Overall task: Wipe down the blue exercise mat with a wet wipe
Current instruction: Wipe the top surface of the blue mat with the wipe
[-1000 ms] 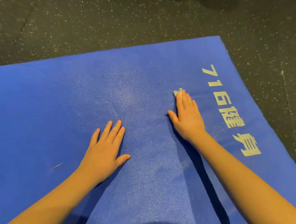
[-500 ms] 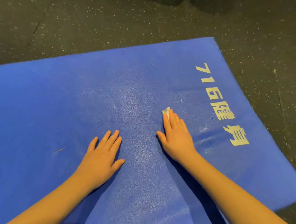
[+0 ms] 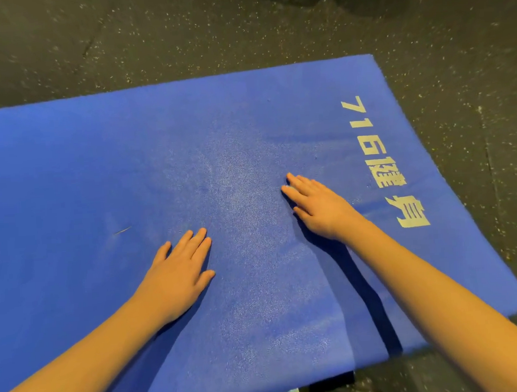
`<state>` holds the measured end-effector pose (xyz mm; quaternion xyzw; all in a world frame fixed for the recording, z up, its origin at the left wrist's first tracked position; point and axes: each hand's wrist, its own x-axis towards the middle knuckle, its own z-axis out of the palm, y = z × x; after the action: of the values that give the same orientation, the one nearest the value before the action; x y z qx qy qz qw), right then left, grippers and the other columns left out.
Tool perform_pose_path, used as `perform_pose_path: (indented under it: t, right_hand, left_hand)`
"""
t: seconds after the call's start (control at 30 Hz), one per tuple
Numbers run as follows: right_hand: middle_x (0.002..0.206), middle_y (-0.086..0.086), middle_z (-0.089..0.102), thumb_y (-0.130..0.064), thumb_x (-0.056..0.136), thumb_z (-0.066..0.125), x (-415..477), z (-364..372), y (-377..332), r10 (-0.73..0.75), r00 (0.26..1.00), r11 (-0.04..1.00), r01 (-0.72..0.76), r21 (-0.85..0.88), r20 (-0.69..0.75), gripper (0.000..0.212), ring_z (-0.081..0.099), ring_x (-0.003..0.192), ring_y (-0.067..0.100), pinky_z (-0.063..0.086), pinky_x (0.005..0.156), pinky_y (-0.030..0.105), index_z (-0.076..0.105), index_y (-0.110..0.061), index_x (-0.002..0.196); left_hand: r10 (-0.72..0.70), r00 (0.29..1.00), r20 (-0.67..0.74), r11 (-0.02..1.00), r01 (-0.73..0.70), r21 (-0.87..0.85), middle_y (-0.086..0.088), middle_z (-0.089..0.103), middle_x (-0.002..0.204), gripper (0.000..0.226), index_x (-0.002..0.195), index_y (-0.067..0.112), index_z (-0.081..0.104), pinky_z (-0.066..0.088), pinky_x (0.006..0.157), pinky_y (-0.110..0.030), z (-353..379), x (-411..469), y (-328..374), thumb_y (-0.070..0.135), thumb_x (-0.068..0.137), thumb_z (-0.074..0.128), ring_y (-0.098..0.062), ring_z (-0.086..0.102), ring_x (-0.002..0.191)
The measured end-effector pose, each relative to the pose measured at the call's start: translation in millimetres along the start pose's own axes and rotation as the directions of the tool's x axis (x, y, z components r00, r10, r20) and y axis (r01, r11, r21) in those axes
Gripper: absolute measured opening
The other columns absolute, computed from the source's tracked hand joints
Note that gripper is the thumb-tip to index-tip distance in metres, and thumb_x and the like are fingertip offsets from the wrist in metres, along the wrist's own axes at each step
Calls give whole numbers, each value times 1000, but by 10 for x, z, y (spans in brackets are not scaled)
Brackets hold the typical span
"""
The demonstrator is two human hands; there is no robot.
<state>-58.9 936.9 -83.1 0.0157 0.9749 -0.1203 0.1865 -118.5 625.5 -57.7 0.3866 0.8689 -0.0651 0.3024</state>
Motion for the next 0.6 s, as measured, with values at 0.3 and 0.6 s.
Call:
perform_pose_path:
  t: [0.3, 0.6]
  right_hand:
    - [138, 21, 48, -31, 95, 39, -267, 97, 22, 211, 962, 977, -202, 65, -175, 50, 45, 123, 42, 40, 99, 49, 51, 2, 130]
    - [159, 18, 11, -20, 103, 36, -560, 303, -36, 292, 943, 952, -271, 141, -159, 51, 12, 147, 34, 9, 118, 41, 24, 0, 148]
  left_hand:
    - [-46, 999, 7, 999, 46, 10, 4, -18, 159, 63, 153, 19, -6, -1, 119, -38, 9, -52, 57, 47, 103, 18, -15, -12, 147]
    - [-45, 999, 10, 999, 45, 18, 3, -18, 160, 64, 153, 19, -6, -2, 119, -38, 42, -151, 133, 53, 100, 8, -14, -12, 147]
